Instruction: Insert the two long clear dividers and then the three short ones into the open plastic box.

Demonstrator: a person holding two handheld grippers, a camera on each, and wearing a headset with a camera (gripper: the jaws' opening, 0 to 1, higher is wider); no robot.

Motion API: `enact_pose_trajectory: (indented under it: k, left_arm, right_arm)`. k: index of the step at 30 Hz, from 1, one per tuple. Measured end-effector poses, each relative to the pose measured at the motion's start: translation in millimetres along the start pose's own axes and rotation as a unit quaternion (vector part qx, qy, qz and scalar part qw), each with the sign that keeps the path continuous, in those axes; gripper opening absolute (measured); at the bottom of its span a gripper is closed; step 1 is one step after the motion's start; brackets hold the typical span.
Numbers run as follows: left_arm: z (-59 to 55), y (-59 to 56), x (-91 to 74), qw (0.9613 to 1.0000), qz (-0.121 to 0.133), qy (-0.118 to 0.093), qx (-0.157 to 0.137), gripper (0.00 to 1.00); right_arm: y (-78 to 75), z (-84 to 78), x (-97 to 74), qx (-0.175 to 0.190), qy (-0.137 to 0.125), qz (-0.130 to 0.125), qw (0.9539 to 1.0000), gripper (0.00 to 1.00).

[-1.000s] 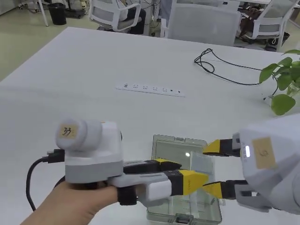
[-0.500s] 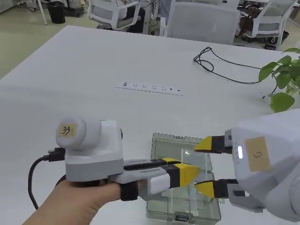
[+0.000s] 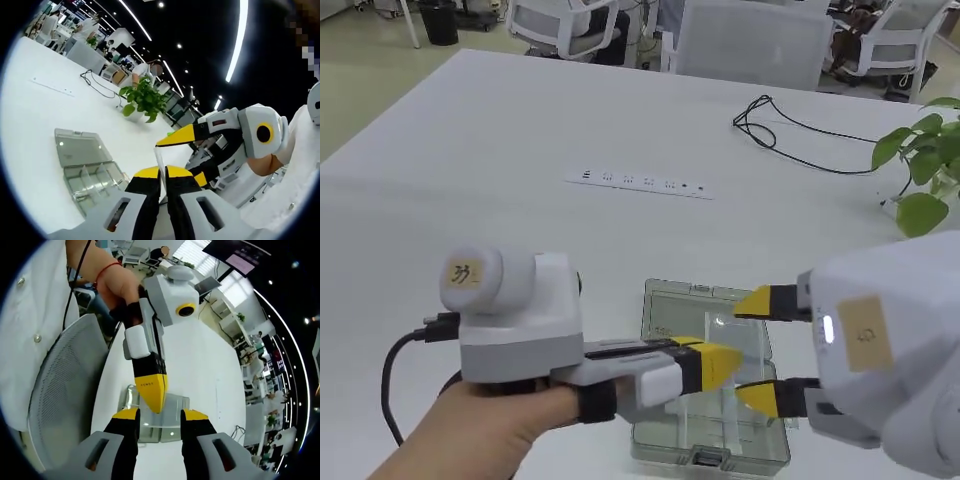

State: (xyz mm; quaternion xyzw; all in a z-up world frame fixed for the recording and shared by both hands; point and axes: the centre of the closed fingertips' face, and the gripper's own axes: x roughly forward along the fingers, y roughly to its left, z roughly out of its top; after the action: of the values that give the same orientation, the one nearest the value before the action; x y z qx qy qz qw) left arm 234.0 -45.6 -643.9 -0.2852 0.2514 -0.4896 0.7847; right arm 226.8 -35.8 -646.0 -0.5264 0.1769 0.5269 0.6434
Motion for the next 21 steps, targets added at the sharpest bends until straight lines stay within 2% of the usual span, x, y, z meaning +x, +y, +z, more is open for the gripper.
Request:
enact_pose_trajectory:
  k: [3, 4, 7, 8, 10, 12, 14, 15, 17, 18, 21]
  left_arm:
    - [-0.9, 3.9, -1.0, 0.9999, 0.01, 0.001, -0.003, 0.0]
    - [-0.2, 7.4, -0.8, 0.9997, 0.015, -0.003, 0.018, 0.0]
    - [0.1, 7.5, -3.6, 0.9999, 0.012, -0.003, 0.009, 0.0]
    - [0.1, 11.1, -5.4, 0.9995, 0.018, 0.0, 0.026, 0.0]
    - [-0.9, 11.8, -8.0, 0.9988, 0.017, 0.007, 0.045, 0.0]
    - [-1.7, 6.3, -11.4, 0.997, 0.0, 0.014, 0.077, 0.0]
    - [-5.5, 0.2, -14.6, 0.9923, -0.014, 0.028, 0.12, 0.0]
    - [-7.1, -3.3, -16.3, 0.9883, -0.024, 0.035, 0.147, 0.0]
    - [-9.7, -10.3, -18.5, 0.9816, -0.041, 0.044, 0.181, 0.0]
    - [-11.5, -15.5, -19.7, 0.9751, -0.055, 0.048, 0.209, 0.0]
    - [-16.0, -22.9, -22.6, 0.9626, -0.076, 0.061, 0.253, 0.0]
  right_arm:
    - [-1.4, 0.7, 0.0, -0.007, 0.001, -0.006, 1.0, 0.32]
    - [-1.0, 1.5, -0.4, -0.007, 0.0, -0.003, 1.0, 0.32]
    - [-3.6, 4.4, -3.1, 0.004, -0.01, -0.003, 0.9999, 0.32]
    - [-5.0, 5.2, -4.5, 0.008, -0.014, -0.003, 0.9999, 0.33]
    - [-8.1, 9.0, -8.0, 0.04, -0.036, 0.006, 0.9985, 0.33]
    - [-13.3, 9.8, -12.1, 0.076, -0.057, 0.019, 0.9953, 0.32]
    - [-16.2, 11.5, -16.9, 0.095, -0.078, 0.04, 0.9916, 0.31]
    - [-14.2, 13.6, -19.8, 0.109, -0.091, 0.062, 0.9879, 0.29]
    - [-12.9, 17.7, -23.9, 0.122, -0.111, 0.087, 0.9824, 0.26]
    - [-11.1, 20.0, -27.0, 0.132, -0.124, 0.11, 0.9773, 0.22]
    - [-8.9, 24.7, -32.3, 0.142, -0.144, 0.149, 0.968, 0.15]
